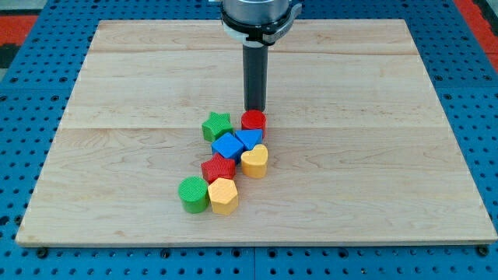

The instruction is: Nudge the heart slightly

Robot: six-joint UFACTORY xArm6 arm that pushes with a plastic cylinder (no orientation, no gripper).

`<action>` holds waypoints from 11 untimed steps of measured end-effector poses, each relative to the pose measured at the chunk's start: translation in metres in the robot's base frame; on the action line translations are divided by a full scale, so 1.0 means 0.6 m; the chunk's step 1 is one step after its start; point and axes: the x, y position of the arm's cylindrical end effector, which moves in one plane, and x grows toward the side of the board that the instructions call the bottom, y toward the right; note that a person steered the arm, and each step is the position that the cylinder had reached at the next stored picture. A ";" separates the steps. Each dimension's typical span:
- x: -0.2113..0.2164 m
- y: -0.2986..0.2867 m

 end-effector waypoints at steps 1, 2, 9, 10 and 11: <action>-0.028 -0.008; -0.034 -0.011; 0.240 0.029; 0.198 -0.048; 0.190 -0.167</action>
